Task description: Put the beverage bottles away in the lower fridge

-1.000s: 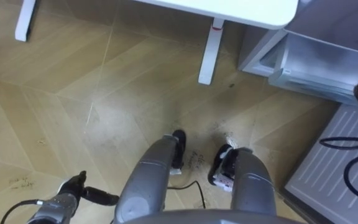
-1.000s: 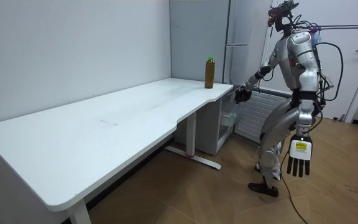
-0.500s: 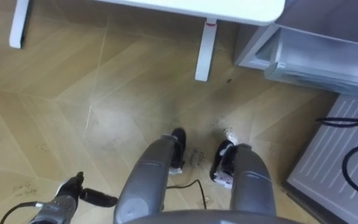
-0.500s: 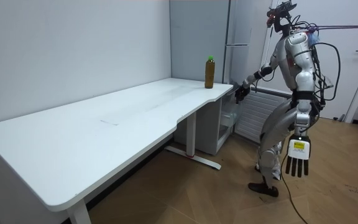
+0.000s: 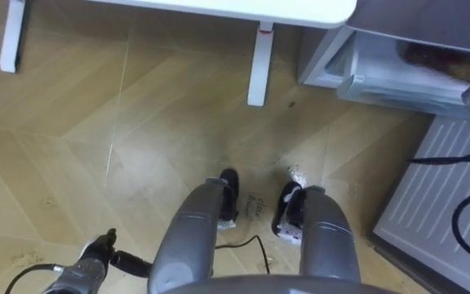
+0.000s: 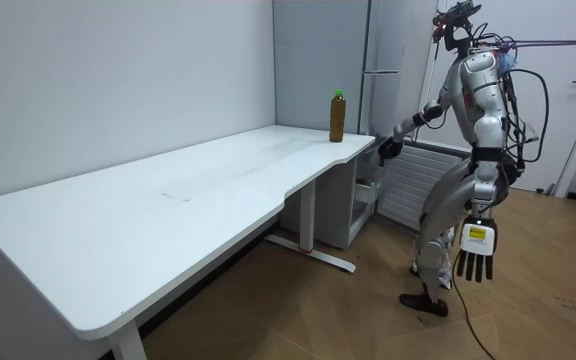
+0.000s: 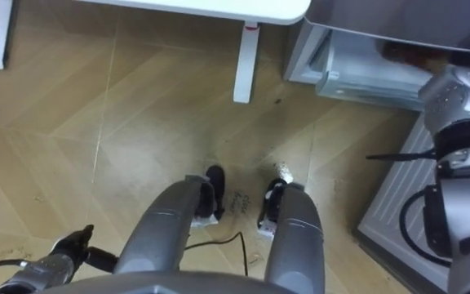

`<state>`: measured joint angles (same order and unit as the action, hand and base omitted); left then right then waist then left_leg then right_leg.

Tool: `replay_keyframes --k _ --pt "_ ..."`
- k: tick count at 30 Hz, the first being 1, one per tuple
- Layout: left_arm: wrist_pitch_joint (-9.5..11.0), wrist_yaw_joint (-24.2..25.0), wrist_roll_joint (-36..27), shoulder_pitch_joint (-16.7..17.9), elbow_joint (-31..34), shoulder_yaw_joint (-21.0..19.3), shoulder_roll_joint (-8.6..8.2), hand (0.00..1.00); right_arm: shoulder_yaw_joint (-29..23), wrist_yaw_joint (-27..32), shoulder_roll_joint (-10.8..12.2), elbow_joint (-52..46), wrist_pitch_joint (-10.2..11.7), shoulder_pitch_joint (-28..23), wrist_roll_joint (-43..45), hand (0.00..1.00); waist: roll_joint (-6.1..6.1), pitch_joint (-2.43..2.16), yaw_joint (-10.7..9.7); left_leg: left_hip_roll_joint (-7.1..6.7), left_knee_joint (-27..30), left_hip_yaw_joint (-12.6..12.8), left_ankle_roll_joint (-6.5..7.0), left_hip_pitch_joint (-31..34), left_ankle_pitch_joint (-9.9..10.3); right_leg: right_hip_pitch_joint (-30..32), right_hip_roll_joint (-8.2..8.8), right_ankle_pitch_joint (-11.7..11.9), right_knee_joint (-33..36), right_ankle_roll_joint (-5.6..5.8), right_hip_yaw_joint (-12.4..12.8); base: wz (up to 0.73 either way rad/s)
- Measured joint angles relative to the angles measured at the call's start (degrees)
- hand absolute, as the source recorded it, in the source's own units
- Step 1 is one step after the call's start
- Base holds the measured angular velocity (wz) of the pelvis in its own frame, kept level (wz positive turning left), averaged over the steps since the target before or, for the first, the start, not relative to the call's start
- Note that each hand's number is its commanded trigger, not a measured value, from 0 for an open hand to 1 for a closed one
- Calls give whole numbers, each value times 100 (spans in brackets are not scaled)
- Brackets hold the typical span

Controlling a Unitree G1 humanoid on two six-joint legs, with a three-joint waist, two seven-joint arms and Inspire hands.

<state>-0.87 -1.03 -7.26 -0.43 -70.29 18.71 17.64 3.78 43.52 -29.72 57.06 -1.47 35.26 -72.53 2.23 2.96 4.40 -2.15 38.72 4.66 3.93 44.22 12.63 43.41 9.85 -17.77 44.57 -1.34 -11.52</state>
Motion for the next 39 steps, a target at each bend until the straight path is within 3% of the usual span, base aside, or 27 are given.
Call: replay_keyframes --k 1,2,8,12,17,22,28,34,36,37,39 --pt "-14 35 3 0 5 3 0 0 -1 -139 2 58 46 0 -302 16 0 0 3 3 3 -2 0 -14 0 -17 -7 0 0 1 5 0" --pt "-17 90 26 0 14 21 -1 0 -14 -365 7 120 119 -9 -800 0 -1 0 14 10 4 -8 -2 -33 -1 -45 -31 4 -15 7 14 0" --pt "-44 235 27 -6 117 -38 9 0 -69 -1671 28 600 326 -76 -1965 0 -5 3 110 51 -3 -52 -27 -27 -18 -87 -92 57 -109 3 -21 -1" --pt "-43 277 4 -9 314 -55 10 0 -73 -2383 26 943 349 -78 -2044 0 -4 4 166 56 -30 -54 -28 -19 -19 -88 -120 87 -177 3 -22 -2" --pt "-48 291 2 -26 391 -55 12 0 -79 -2805 26 1022 312 -123 -2143 0 3 7 141 48 -77 -26 -25 -57 -20 -108 -78 89 -184 0 -28 0" --pt "-92 370 4 -27 394 -84 91 0 -80 -3263 28 1040 256 -311 -2073 0 15 14 141 69 -120 -29 -32 -131 -21 -204 -104 91 -252 -7 -62 2" --pt "-168 561 -2 -3 382 -294 145 0 -89 -3828 56 1053 31 -673 -1910 0 59 31 131 119 -320 -60 -58 -454 -17 -596 -147 147 -569 -17 -162 0" --pt "-153 666 16 112 381 -478 127 0 -115 -4659 346 1231 14 -1271 -1300 0 47 15 59 150 -698 -223 -87 -1140 -13 -1472 -349 253 -1253 52 -320 8" --pt "-137 670 1 186 385 -630 98 0 -127 -4915 458 1223 16 -1552 -1171 0 22 -41 55 153 -816 -266 -89 -1343 -12 -1776 -409 326 -1546 68 -416 11" --pt "-127 670 0 236 396 -719 92 0 -126 -5085 517 1211 15 -1804 -1089 0 -7 -128 24 159 -905 -330 -89 -1457 -12 -1963 -439 371 -1742 90 -480 18" --pt "-125 661 1 284 424 -768 90 0 -123 -5267 549 1200 12 -2125 -954 0 -47 -191 39 144 -1075 -353 -85 -1718 -14 -2266 -463 420 -1969 139 -489 8"
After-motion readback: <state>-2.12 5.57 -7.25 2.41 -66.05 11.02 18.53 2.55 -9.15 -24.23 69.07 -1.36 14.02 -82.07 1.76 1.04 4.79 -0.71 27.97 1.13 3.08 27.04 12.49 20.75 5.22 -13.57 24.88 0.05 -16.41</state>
